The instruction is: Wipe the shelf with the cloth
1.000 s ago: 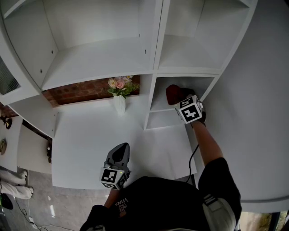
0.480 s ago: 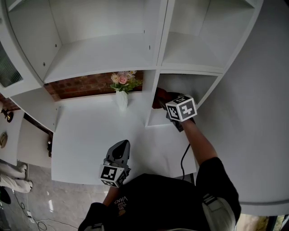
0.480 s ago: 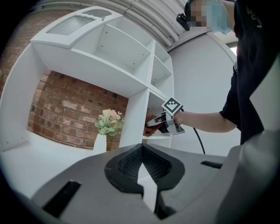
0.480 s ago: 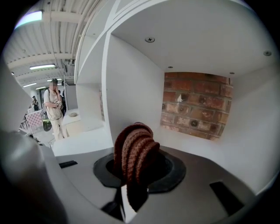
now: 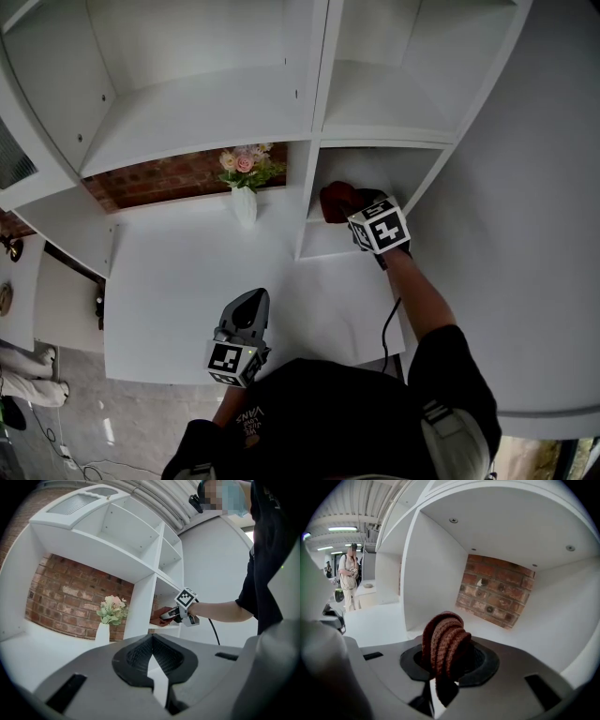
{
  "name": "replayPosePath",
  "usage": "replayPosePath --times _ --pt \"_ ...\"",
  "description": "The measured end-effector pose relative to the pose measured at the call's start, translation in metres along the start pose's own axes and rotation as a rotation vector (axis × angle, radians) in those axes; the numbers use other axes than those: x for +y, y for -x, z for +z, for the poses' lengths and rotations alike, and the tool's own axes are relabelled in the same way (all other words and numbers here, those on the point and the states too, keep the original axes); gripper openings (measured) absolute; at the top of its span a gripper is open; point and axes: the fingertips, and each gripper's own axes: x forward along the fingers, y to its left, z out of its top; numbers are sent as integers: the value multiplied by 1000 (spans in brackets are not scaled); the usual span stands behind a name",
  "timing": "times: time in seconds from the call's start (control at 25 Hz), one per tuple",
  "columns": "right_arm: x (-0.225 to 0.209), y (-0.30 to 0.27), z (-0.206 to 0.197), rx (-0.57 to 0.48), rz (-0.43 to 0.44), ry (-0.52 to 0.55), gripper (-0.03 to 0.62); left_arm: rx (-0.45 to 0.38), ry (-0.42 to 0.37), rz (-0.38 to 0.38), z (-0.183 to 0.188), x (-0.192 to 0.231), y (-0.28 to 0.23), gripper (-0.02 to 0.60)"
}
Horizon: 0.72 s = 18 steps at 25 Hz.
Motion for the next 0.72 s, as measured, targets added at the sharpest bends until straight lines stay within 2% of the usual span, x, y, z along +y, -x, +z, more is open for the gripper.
replayPosePath --times 0.2,0.48,0.72 --pt "-40 20 -26 52 -136 39 98 7 8 -16 -3 -6 -3 6" --pt "-89 51 -53 160 -328 159 98 17 19 -41 -8 -15 -9 8" --pt "-99 62 -66 184 -382 196 98 19 20 -60 -10 -23 -17 8"
